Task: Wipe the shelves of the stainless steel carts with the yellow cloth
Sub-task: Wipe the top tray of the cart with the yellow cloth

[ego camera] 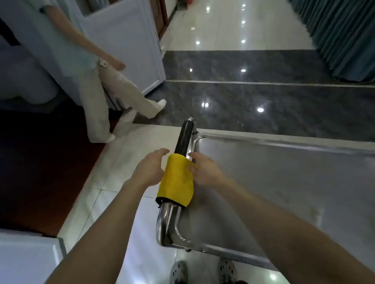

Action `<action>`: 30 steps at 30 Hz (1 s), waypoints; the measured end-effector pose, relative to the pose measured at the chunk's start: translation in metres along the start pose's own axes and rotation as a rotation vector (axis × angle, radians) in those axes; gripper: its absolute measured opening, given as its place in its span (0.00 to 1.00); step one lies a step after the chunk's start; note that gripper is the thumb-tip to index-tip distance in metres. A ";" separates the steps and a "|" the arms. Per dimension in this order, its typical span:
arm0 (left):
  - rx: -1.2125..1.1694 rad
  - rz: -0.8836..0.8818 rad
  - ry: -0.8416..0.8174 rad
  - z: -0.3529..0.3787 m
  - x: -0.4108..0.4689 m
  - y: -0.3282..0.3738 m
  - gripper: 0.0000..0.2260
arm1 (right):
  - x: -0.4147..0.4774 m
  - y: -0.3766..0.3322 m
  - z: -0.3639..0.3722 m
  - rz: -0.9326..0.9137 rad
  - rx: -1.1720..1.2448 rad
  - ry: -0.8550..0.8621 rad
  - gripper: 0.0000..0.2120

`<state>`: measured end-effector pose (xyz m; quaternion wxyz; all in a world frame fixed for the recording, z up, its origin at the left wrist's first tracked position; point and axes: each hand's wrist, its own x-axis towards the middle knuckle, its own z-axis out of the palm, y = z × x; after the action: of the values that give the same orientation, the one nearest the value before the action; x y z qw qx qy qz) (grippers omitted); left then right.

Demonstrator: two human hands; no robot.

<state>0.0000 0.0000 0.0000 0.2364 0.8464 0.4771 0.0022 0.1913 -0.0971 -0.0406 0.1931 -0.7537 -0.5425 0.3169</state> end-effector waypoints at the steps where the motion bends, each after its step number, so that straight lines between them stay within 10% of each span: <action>1: 0.005 0.007 -0.038 0.000 0.007 -0.003 0.36 | 0.006 -0.002 0.003 0.029 0.016 -0.010 0.25; 13: -0.005 0.194 -0.216 0.003 0.049 -0.039 0.08 | -0.005 -0.014 0.013 0.295 0.128 0.120 0.14; 21: -0.148 0.316 -0.036 -0.023 0.018 -0.037 0.07 | -0.065 -0.023 -0.002 0.193 0.164 0.400 0.01; 30: -0.317 0.456 0.104 -0.015 -0.072 0.029 0.11 | -0.179 0.008 -0.001 0.184 0.299 0.631 0.11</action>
<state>-0.0192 -0.0647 0.0404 0.3346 0.8831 0.2797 0.1733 0.1596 -0.2681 0.0031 0.4298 -0.8234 -0.3339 0.1606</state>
